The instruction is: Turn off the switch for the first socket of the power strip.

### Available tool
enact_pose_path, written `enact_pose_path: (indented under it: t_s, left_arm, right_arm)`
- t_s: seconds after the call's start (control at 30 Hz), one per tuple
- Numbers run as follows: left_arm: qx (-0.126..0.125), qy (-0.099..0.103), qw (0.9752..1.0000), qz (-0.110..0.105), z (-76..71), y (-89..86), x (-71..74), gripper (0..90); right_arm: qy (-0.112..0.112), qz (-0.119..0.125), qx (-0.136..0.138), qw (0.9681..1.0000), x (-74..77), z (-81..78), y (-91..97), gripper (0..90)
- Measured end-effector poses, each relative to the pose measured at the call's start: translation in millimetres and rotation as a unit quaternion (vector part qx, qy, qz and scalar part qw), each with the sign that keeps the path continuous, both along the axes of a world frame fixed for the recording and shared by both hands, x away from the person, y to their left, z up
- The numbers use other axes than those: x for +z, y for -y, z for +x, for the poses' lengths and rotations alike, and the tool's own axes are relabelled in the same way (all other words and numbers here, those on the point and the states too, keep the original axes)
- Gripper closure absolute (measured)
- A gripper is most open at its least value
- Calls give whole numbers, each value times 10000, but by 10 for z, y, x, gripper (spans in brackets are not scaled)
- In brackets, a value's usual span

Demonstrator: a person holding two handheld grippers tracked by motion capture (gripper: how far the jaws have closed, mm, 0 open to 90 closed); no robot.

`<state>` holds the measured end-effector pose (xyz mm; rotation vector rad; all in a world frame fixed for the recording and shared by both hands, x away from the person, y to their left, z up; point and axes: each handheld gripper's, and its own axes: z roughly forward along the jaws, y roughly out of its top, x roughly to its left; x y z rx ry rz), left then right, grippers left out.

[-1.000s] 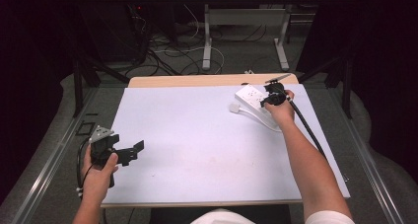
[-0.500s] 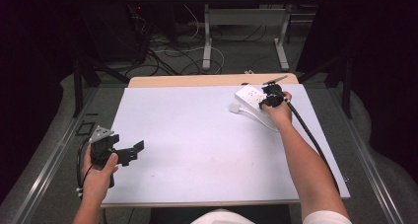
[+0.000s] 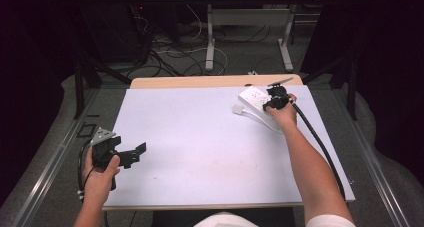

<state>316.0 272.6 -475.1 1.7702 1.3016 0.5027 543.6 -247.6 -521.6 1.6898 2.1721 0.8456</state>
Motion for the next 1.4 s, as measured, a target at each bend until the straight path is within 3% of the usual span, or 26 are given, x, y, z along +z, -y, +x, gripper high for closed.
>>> enact_pose_path:
  t_s: [0.2, 0.93, 1.3, 1.4]
  left_arm:
    - [5, -3, 10000, -7, 1, -3, -1, 12]
    - [15, -3, 10000, -13, 4, -6, -3, 13]
    - [13, 0, 10000, -9, 0, -8, 3, 13]
    - [13, 0, 10000, -9, -1, -8, 3, 13]
  right_arm:
    - [53, 89, 13, 9999, -14, -7, 3, 900]
    - [25, 70, -3, 10000, 3, 1, 31, 872]
    - [72, 147, -60, 9998, 63, -8, 57, 776]
    - [115, 169, -66, 9998, 94, -10, 80, 709]
